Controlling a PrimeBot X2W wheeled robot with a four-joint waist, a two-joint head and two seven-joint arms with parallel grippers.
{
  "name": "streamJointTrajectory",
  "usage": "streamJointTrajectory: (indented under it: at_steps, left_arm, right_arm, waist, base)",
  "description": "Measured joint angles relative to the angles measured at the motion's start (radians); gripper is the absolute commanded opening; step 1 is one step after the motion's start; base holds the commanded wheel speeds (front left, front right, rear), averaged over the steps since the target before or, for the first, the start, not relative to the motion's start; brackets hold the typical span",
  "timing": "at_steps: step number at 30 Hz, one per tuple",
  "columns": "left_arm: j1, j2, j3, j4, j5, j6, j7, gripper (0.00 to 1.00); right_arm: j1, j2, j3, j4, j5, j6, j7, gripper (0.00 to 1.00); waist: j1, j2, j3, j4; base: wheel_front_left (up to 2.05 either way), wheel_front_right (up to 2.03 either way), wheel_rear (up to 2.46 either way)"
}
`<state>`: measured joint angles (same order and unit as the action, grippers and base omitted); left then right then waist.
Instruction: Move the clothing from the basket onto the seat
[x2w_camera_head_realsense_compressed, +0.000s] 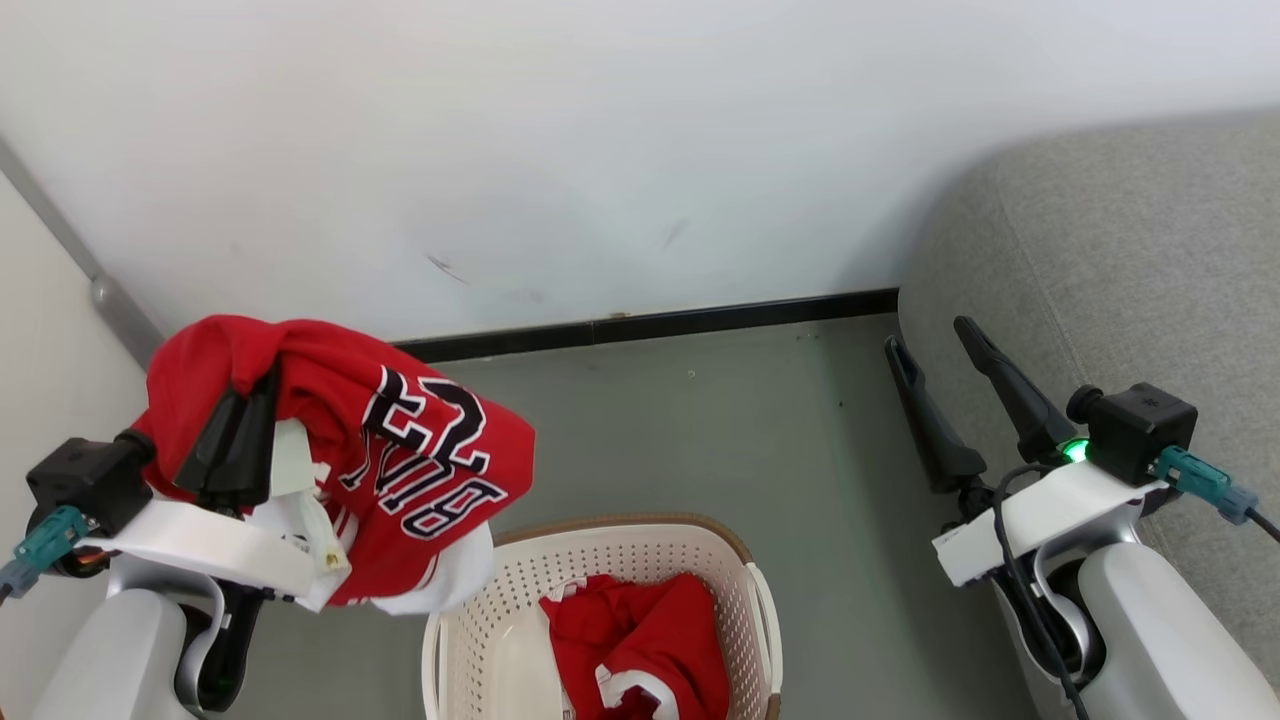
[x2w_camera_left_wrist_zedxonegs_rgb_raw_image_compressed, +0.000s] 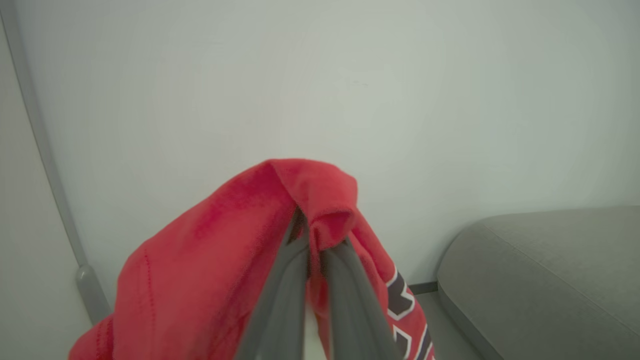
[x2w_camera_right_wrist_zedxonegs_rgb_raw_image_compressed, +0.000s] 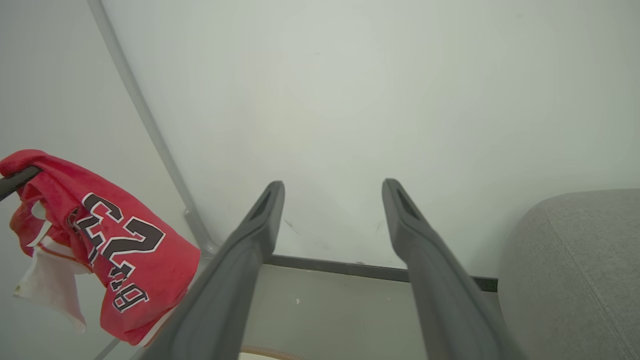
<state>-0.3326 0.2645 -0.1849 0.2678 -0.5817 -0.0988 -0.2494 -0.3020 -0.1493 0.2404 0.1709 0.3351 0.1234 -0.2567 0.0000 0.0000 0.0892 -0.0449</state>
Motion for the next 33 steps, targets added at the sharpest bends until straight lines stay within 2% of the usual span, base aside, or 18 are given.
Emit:
streamJointTrajectory:
  at_steps: [10, 22, 33]
  left_arm:
    - [0.024, -0.002, -0.011, -0.023, 0.023, 0.000, 0.000, 0.00]
    - [0.023, -0.002, -0.077, -0.084, 0.062, -0.006, 0.000, 0.00]
    - [-0.040, -0.024, -0.198, -0.137, 0.093, -0.019, 0.012, 0.00]
  right_arm:
    - [0.016, -0.011, 0.043, -0.009, 0.026, 0.000, 0.000, 1.00]
    - [0.013, -0.025, 0.142, -0.027, 0.064, 0.000, 0.000, 1.00]
    - [-0.020, -0.044, 0.314, -0.030, 0.134, 0.000, 0.000, 1.00]
  waist:
    - [0.0000, 0.0000, -0.022, -0.004]
    - [0.0000, 0.0000, -0.020, -0.005]
    - [0.0000, 0.0000, -0.017, -0.004]
  base:
    - [0.00, 0.00, 0.00]
    - [0.00, 0.00, 0.00]
    - [0.00, 0.00, 0.00]
